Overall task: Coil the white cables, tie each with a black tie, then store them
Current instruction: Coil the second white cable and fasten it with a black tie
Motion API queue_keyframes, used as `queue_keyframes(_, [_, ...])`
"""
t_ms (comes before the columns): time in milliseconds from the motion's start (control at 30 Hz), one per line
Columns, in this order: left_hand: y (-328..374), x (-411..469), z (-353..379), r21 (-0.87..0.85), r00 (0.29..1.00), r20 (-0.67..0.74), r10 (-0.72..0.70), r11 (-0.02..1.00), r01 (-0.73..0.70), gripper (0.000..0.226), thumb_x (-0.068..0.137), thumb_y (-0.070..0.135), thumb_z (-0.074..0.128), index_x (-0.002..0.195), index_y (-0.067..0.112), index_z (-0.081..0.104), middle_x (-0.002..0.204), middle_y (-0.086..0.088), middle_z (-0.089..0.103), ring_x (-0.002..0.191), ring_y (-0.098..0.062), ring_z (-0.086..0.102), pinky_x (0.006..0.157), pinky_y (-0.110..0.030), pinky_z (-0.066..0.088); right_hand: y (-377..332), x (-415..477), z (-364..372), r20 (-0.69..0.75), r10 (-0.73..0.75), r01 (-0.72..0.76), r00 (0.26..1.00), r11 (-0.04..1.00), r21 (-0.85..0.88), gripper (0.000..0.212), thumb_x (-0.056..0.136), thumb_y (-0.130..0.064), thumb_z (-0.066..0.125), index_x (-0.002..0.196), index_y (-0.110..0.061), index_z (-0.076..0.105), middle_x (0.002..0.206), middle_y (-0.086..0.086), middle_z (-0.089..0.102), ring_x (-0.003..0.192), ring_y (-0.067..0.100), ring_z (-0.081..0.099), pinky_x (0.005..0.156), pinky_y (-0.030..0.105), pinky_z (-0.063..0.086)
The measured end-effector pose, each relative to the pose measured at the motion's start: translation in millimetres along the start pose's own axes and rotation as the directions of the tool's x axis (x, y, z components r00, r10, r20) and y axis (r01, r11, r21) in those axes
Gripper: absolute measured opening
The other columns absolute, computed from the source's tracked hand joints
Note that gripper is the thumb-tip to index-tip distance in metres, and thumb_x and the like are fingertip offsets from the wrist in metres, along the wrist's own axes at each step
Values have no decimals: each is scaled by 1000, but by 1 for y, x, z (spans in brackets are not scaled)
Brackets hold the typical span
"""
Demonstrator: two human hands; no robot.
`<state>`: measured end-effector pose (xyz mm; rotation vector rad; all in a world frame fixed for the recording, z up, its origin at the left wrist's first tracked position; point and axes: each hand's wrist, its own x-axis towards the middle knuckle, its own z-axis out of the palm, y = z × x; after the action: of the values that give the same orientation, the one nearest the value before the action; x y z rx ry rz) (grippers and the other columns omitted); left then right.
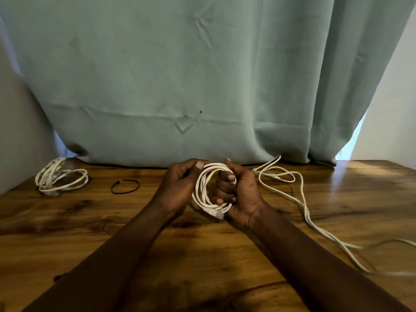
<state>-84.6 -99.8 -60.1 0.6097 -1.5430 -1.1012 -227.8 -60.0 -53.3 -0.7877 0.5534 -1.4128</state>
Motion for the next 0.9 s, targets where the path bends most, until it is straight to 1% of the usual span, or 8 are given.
queue_keyframes(100, [3,-3,14,-138,995,-31,-93,986,88,35,110,20,43,118,5,74,112,-19,77,103,-35,71,97,-49,56,-2,1,2,-29,-42,42,999,999,25,56,102,-36,38,48,-22,40,34,-7,21,25,7,20,39,19,25])
queue_keyframes(167, [7,-3,21,-252,989,-48,-139,960,123,35,109,19,43,120,5,73,109,-17,77,90,-29,72,79,-37,59,-1,1,6,-51,-55,58,997,997,55,58,102,-36,36,47,-21,39,33,-7,21,24,8,21,37,18,27])
queue_keyframes(233, [11,-3,24,-318,986,-57,-158,939,132,32,106,8,43,120,9,72,88,-9,78,66,-15,68,57,-23,54,1,0,8,-62,-46,50,997,997,64,59,103,-38,37,46,-22,40,33,-7,22,24,7,21,38,17,26])
queue_keyframes(333, [14,-3,25,-361,974,-87,-208,918,164,38,101,-3,39,120,10,70,72,-8,71,50,-12,60,47,-21,52,6,0,9,-93,-27,29,995,999,22,59,101,-43,41,46,-23,41,34,-7,23,30,9,27,40,18,27])
queue_keyframes(467, [16,-5,27,-293,968,-95,-230,936,194,36,102,3,36,112,0,71,84,-19,71,69,-30,56,57,-28,49,6,-7,13,-136,-24,25,990,1000,6,60,103,-42,42,47,-21,41,32,-5,28,27,12,36,37,16,33])
queue_keyframes(600, [17,-8,30,-112,967,-157,-199,977,183,33,107,16,39,102,4,69,72,-15,67,48,-22,54,46,-24,40,8,-15,21,-77,-10,8,997,1000,-21,74,106,-38,34,37,-16,51,33,0,44,24,11,41,39,17,35])
queue_keyframes(767, [32,-7,12,9,946,-248,-210,976,219,28,96,7,41,89,11,69,56,-4,58,39,-12,50,41,-18,33,16,-8,25,65,67,-59,996,991,-118,35,84,-30,41,57,-12,54,39,0,38,33,15,34,55,31,35])
queue_keyframes(900, [32,-10,0,81,949,-198,-244,961,264,29,93,10,44,78,18,67,52,-2,53,46,-22,53,49,-26,38,22,-7,27,102,150,-131,983,976,-174,44,96,-38,43,66,-10,58,42,0,41,40,16,38,57,31,39])
